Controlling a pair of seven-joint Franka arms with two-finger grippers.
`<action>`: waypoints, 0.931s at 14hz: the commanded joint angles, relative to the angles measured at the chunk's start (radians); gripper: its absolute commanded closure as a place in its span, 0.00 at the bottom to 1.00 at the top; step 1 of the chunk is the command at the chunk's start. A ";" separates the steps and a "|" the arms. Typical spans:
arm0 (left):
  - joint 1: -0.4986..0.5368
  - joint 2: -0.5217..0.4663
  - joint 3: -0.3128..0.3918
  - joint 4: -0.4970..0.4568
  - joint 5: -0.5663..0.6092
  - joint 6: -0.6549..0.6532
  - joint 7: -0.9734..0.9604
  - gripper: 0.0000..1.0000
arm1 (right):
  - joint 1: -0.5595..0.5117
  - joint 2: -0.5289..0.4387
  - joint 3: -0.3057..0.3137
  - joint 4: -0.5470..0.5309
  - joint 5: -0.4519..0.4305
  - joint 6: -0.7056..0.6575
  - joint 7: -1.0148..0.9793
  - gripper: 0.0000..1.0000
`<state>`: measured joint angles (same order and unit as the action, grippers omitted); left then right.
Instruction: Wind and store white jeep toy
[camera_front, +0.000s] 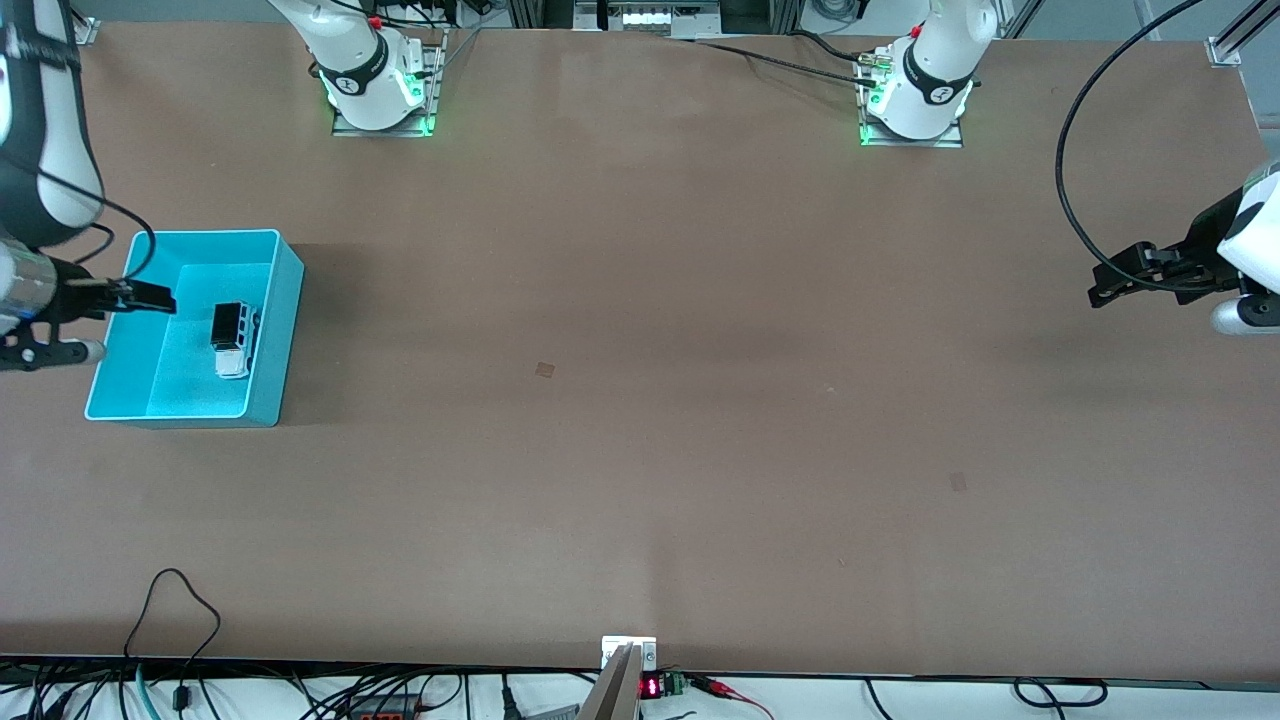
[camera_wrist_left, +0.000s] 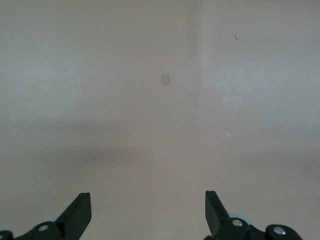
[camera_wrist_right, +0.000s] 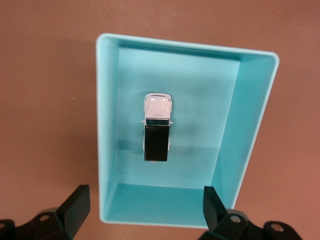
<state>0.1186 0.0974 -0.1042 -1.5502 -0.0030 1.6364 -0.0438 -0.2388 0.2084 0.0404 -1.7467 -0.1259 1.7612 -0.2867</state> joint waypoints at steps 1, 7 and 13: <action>0.007 -0.015 -0.005 0.001 -0.011 -0.021 0.012 0.00 | 0.027 -0.038 0.001 0.111 -0.001 -0.127 0.001 0.00; 0.007 -0.015 -0.006 0.004 -0.017 -0.015 0.013 0.00 | 0.107 -0.113 -0.014 0.197 0.057 -0.236 0.006 0.00; 0.007 -0.015 -0.006 -0.001 -0.018 -0.010 0.012 0.00 | 0.328 -0.113 -0.183 0.205 0.086 -0.269 0.119 0.00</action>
<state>0.1185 0.0960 -0.1056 -1.5480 -0.0030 1.6330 -0.0438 0.0381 0.0944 -0.1095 -1.5611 -0.0471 1.5168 -0.2434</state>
